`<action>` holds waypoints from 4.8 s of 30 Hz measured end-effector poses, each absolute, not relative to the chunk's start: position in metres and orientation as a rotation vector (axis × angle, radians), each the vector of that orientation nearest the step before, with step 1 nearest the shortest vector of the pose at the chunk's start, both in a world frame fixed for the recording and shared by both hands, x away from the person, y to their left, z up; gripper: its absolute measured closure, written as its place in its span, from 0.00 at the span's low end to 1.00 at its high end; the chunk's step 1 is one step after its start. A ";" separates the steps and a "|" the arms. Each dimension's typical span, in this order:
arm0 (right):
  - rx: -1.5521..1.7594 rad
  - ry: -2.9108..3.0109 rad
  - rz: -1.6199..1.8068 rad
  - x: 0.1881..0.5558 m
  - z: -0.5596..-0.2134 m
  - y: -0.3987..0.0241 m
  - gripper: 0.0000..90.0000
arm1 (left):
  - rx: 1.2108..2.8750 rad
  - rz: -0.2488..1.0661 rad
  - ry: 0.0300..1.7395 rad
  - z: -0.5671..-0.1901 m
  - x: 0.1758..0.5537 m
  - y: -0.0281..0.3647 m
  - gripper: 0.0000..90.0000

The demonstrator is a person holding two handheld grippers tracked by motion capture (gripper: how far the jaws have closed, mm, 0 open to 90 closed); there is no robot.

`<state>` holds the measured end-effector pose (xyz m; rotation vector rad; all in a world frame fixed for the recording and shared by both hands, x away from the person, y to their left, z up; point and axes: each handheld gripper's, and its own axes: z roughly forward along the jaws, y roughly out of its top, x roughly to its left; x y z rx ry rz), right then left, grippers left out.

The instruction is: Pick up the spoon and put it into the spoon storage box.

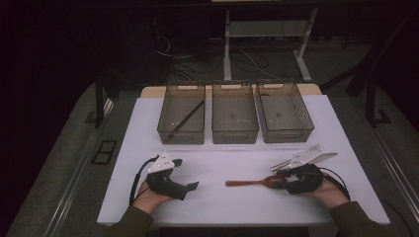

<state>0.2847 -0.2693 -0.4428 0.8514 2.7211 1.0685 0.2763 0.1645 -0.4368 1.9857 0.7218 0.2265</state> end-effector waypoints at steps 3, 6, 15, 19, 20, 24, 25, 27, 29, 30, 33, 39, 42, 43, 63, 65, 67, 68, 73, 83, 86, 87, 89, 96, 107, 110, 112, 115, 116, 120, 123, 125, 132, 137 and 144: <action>0.836 2.728 1.060 0.284 -0.443 -0.269 0.60 | 1.985 0.227 0.722 -0.437 0.276 0.165 0.00; 0.823 2.736 1.053 0.283 -0.443 -0.269 0.61 | 1.986 0.227 0.720 -0.437 0.276 0.165 0.00; 0.789 2.766 1.056 0.281 -0.443 -0.269 0.70 | 1.993 0.218 0.710 -0.437 0.276 0.164 0.00; 0.754 2.796 1.047 0.278 -0.444 -0.265 0.71 | 1.997 0.215 0.710 -0.438 0.276 0.164 0.00; 0.755 2.796 1.042 0.277 -0.444 -0.265 0.72 | 1.998 0.214 0.709 -0.438 0.276 0.164 0.00; 0.754 2.793 1.043 0.278 -0.444 -0.266 0.76 | 2.004 0.211 0.702 -0.439 0.276 0.163 0.00; 0.753 2.793 1.043 0.278 -0.444 -0.266 0.76 | 2.005 0.210 0.702 -0.439 0.276 0.163 0.00; 0.755 2.793 1.044 0.278 -0.444 -0.267 0.78 | 2.008 0.208 0.700 -0.439 0.276 0.163 0.00; 0.759 2.792 1.045 0.278 -0.444 -0.267 0.82 | 2.010 0.208 0.698 -0.439 0.276 0.162 0.00; 0.760 2.792 1.045 0.278 -0.444 -0.267 0.83 | 2.011 0.207 0.696 -0.439 0.276 0.162 0.00; 0.761 2.796 1.049 0.278 -0.444 -0.268 0.86 | 2.015 0.206 0.693 -0.439 0.276 0.162 0.00; 0.763 2.803 1.053 0.279 -0.444 -0.269 0.88 | 2.018 0.204 0.686 -0.440 0.275 0.162 0.00; 0.782 2.805 1.070 0.279 -0.445 -0.270 0.88 | 2.018 0.203 0.678 -0.440 0.275 0.162 0.00; 0.787 2.803 1.077 0.279 -0.445 -0.271 0.88 | 2.016 0.203 0.678 -0.440 0.275 0.162 0.00; 0.929 2.626 1.212 0.286 -0.429 -0.282 0.88 | 1.994 0.215 0.667 -0.438 0.275 0.167 0.00; 0.928 2.610 1.213 0.287 -0.427 -0.283 0.88 | 1.990 0.216 0.670 -0.437 0.274 0.167 0.00; 0.942 2.597 1.222 0.287 -0.425 -0.284 0.88 | 1.996 0.218 0.670 -0.438 0.274 0.167 0.00; 0.945 2.586 1.228 0.287 -0.425 -0.284 0.88 | 2.000 0.218 0.669 -0.437 0.274 0.166 0.00; 0.969 2.553 1.244 0.290 -0.418 -0.285 0.88 | 2.007 0.211 0.662 -0.439 0.275 0.164 0.00; 1.007 2.488 1.276 0.299 -0.409 -0.287 0.88 | 1.995 0.208 0.663 -0.439 0.275 0.165 0.00; 1.019 2.480 1.286 0.300 -0.407 -0.288 0.88 | 1.997 0.206 0.669 -0.439 0.275 0.166 0.00; 1.018 2.475 1.292 0.301 -0.406 -0.289 0.88 | 1.997 0.207 0.670 -0.439 0.276 0.166 0.00; 1.022 2.463 1.303 0.304 -0.403 -0.290 0.88 | 1.995 0.206 0.672 -0.439 0.276 0.166 0.00; 1.060 2.426 1.313 0.316 -0.395 -0.291 0.88 | 1.992 0.208 0.673 -0.439 0.276 0.166 0.00; 1.105 2.388 1.282 0.329 -0.388 -0.286 0.88 | 1.997 0.210 0.668 -0.439 0.276 0.165 0.00; 1.118 2.381 1.280 0.333 -0.386 -0.283 0.88 | 1.995 0.214 0.667 -0.439 0.276 0.165 0.00; 1.120 2.379 1.276 0.336 -0.385 -0.281 0.88 | 1.995 0.214 0.666 -0.439 0.276 0.165 0.00; 1.126 2.369 1.272 0.340 -0.383 -0.277 0.88 | 1.997 0.214 0.665 -0.439 0.276 0.164 0.00; 1.133 2.366 1.275 0.342 -0.383 -0.276 0.88 | 1.999 0.214 0.663 -0.439 0.276 0.164 0.00; 1.144 2.357 1.266 0.348 -0.381 -0.271 0.88 | 2.002 0.212 0.662 -0.439 0.276 0.164 0.00; 1.154 2.342 1.264 0.354 -0.378 -0.268 0.88 | 2.001 0.212 0.659 -0.439 0.276 0.163 0.00; 1.168 2.332 1.270 0.357 -0.377 -0.266 0.88 | 2.000 0.210 0.661 -0.439 0.276 0.163 0.00; 1.210 2.287 1.264 0.372 -0.368 -0.256 0.88 | 1.999 0.206 0.660 -0.440 0.276 0.162 0.00; 1.257 2.276 1.232 0.384 -0.364 -0.246 0.88 | 1.996 0.205 0.657 -0.440 0.276 0.161 0.00; 1.305 2.275 1.156 0.404 -0.365 -0.230 0.88 | 1.997 0.203 0.655 -0.439 0.276 0.162 0.00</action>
